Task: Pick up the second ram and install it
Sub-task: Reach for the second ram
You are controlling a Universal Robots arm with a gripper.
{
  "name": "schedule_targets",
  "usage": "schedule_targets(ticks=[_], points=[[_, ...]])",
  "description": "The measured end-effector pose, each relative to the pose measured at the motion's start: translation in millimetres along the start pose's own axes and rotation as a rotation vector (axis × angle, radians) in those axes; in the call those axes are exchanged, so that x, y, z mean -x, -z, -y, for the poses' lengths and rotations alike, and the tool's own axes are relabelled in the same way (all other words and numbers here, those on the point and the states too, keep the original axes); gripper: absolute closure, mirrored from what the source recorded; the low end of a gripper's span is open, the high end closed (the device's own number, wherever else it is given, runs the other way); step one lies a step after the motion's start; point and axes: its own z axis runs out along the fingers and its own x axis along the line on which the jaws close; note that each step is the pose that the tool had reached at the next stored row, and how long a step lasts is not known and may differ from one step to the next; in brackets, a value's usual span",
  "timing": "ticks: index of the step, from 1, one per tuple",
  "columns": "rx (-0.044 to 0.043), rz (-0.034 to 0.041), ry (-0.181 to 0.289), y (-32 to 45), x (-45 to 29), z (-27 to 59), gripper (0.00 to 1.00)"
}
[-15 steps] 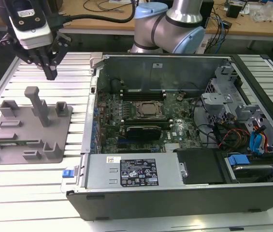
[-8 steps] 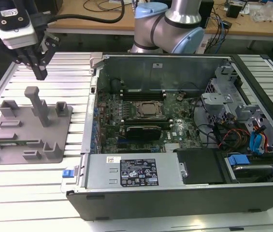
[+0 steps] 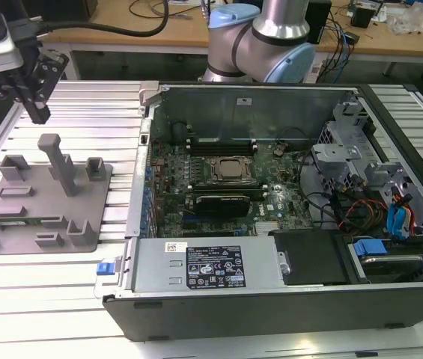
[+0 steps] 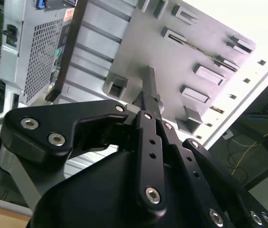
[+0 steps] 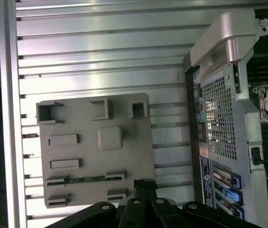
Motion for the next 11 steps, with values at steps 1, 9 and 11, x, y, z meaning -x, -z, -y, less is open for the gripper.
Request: schedule_targets(ticks=[1,9,11], points=[[0.0,0.0,0.0,0.1,-6.0,0.4,0.92],[0.0001,0.0001,0.0,-3.3,-32.3,2.6,0.92],[0.0,0.0,0.0,-5.3,-35.6,2.9,0.92]])
